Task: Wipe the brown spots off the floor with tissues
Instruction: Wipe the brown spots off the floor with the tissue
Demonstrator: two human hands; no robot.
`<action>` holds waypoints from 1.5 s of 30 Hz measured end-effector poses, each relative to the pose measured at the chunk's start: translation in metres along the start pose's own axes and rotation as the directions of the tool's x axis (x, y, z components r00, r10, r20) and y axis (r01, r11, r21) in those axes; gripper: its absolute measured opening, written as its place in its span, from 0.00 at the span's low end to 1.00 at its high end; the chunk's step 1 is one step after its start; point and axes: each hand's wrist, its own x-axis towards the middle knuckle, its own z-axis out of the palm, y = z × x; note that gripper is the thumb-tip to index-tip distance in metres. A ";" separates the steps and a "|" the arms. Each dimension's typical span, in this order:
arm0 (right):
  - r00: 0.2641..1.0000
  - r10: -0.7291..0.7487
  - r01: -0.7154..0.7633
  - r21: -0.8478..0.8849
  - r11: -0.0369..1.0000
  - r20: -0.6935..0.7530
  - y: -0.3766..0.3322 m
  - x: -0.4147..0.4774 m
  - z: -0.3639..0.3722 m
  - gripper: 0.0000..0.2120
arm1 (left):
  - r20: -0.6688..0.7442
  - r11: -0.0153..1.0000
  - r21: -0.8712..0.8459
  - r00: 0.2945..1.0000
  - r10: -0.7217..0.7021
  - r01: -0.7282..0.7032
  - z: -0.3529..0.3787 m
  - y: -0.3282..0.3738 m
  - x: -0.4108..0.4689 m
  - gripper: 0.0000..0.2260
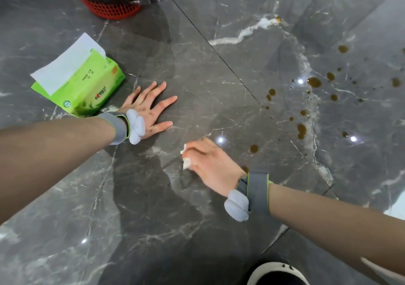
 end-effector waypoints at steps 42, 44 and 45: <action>0.923 0.299 -0.337 -0.138 0.931 -0.242 0.080 -0.094 -0.053 0.17 | 0.034 0.998 0.009 0.998 -0.060 0.059 -0.008 0.007 0.002 0.32; 0.853 0.450 -0.492 -0.119 0.862 -0.263 0.094 -0.090 -0.063 0.18 | 0.013 0.999 -0.005 0.999 -0.050 0.050 -0.007 0.008 0.003 0.32; 0.849 0.469 -0.510 -0.140 0.849 -0.244 0.094 -0.088 -0.062 0.18 | 0.003 0.999 -0.013 0.999 -0.046 0.046 -0.006 0.008 0.003 0.32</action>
